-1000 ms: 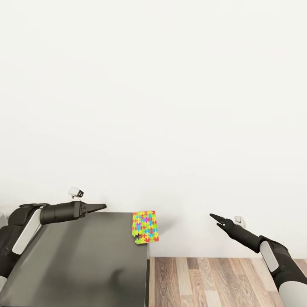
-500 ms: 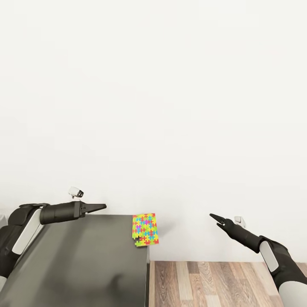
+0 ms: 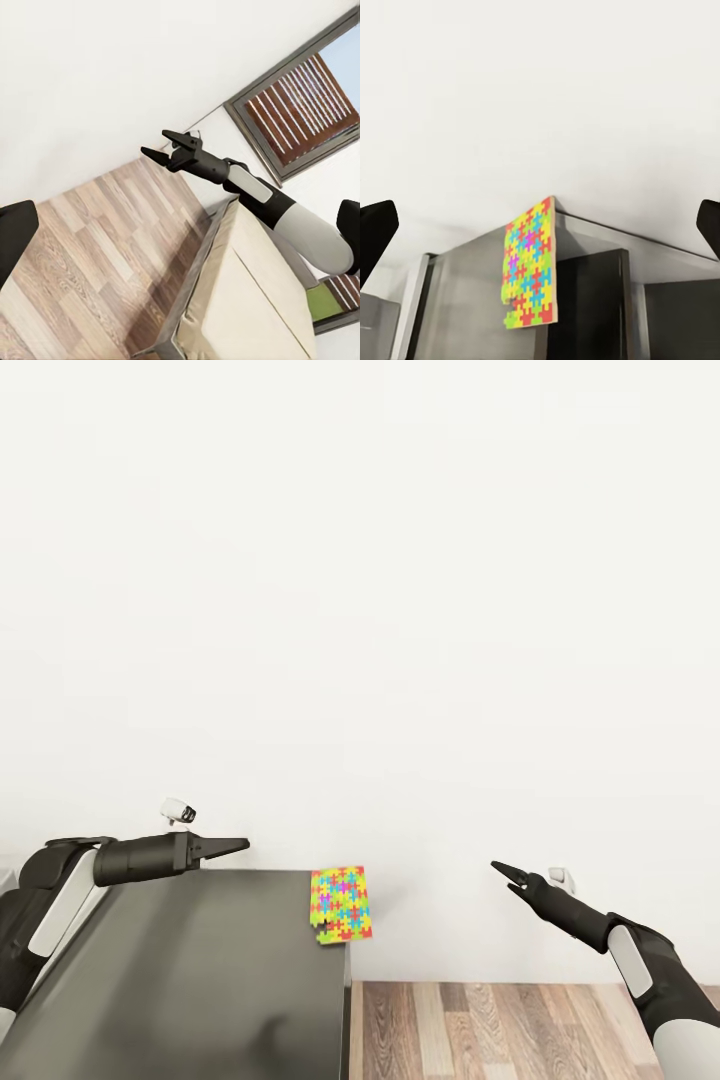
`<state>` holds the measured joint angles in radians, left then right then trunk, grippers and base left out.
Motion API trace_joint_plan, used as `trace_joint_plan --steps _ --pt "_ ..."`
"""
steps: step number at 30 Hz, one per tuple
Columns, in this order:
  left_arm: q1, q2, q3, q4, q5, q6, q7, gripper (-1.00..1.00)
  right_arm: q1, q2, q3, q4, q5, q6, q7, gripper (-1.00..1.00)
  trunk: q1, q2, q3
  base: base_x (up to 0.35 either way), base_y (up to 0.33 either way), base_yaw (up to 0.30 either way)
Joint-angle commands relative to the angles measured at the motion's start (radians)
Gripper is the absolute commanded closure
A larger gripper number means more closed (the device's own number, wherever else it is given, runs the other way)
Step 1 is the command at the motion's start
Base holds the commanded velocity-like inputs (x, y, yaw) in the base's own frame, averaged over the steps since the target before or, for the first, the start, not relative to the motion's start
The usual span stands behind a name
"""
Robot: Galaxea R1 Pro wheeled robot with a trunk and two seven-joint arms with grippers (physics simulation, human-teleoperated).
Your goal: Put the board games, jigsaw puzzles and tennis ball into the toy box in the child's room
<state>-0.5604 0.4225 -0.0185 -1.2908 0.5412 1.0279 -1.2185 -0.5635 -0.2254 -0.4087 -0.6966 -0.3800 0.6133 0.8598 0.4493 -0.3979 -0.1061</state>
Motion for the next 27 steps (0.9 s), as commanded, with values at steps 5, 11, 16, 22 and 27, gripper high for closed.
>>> trace_joint_plan --steps 5,11,16,22,27 --pt "-0.001 0.001 -0.002 0.000 0.003 0.006 -0.001 -1.00 -0.001 0.000 -0.002 0.000 -0.004 0.005 0.001 -1.00 0.001 -0.002 0.006 0.000 0.000 0.000" --pt "-0.001 0.001 -0.001 0.000 0.002 0.006 -0.001 -1.00 -0.001 0.001 0.000 0.000 -0.004 0.005 -0.001 -1.00 0.001 -0.002 0.016 0.000 0.000 0.000" --pt "-0.001 0.001 -0.001 0.000 0.003 0.006 -0.001 -1.00 -0.001 0.001 0.000 0.000 -0.004 0.004 -0.002 -1.00 0.001 -0.002 0.024 0.000 0.000 0.000" --pt "-0.001 0.001 -0.001 -0.001 0.003 0.006 -0.001 -1.00 -0.001 0.001 -0.001 0.000 -0.003 0.004 -0.002 -1.00 0.001 -0.002 0.034 0.000 0.000 0.000" --pt "-0.001 0.001 0.000 -0.001 0.002 0.006 -0.001 -1.00 -0.001 0.001 0.000 0.000 -0.002 0.004 -0.002 -1.00 0.001 -0.002 0.042 0.000 0.000 0.000"
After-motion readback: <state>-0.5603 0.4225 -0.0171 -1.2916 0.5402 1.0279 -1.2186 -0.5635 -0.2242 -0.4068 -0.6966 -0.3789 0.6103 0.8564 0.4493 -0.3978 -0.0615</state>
